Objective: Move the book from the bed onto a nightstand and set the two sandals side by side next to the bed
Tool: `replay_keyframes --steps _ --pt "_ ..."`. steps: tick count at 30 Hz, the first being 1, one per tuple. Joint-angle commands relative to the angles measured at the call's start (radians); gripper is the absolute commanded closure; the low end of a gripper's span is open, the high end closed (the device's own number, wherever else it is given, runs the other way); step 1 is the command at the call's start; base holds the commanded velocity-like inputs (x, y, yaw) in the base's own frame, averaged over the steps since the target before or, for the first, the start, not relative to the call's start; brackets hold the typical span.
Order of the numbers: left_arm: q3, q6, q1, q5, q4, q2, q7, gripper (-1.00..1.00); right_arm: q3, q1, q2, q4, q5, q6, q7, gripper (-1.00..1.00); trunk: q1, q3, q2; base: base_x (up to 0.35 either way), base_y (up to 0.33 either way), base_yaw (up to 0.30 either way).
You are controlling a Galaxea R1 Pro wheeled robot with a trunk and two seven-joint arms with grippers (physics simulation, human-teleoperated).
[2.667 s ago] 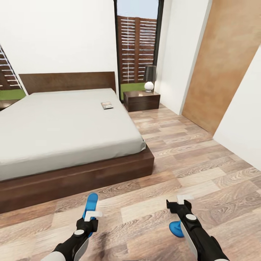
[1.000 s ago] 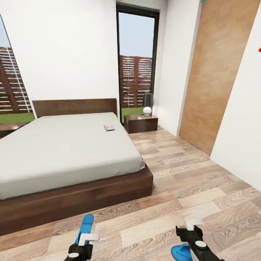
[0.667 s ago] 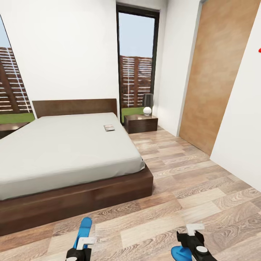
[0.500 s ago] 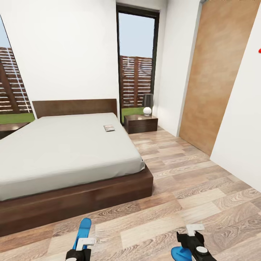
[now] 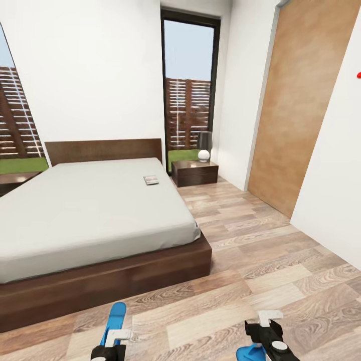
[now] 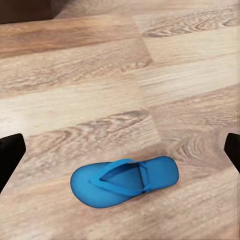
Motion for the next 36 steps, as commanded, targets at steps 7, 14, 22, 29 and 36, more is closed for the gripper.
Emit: replay_keyframes --steps 7,14,22,29,36 --pt "-0.008 -0.009 0.006 0.013 0.000 -0.001 0.004 1.00 0.004 -0.001 0.000 0.011 0.001 -0.002 -0.005 -1.00 -0.027 0.021 0.049 0.000 0.000 0.000" --pt "-0.010 -0.070 0.008 0.011 0.000 -0.001 0.003 1.00 0.003 -0.001 -0.001 0.014 0.001 -0.005 -0.005 -1.00 -0.054 0.043 0.098 0.000 0.000 0.000" --pt "-0.011 -0.084 0.014 0.011 0.001 -0.001 -0.004 1.00 0.006 -0.001 0.001 0.015 0.003 -0.005 -0.005 -1.00 -0.085 0.068 0.154 0.000 0.000 0.000" --pt "-0.011 -0.086 0.025 0.013 0.001 -0.001 -0.007 1.00 0.007 -0.001 0.001 0.015 0.003 -0.005 -0.005 -1.00 -0.111 0.090 0.203 0.000 0.000 0.000" --pt "-0.010 -0.100 0.031 0.014 0.001 -0.001 -0.008 1.00 0.007 -0.001 0.001 0.015 0.003 -0.005 -0.005 -1.00 -0.138 0.112 0.252 0.000 0.000 0.000"
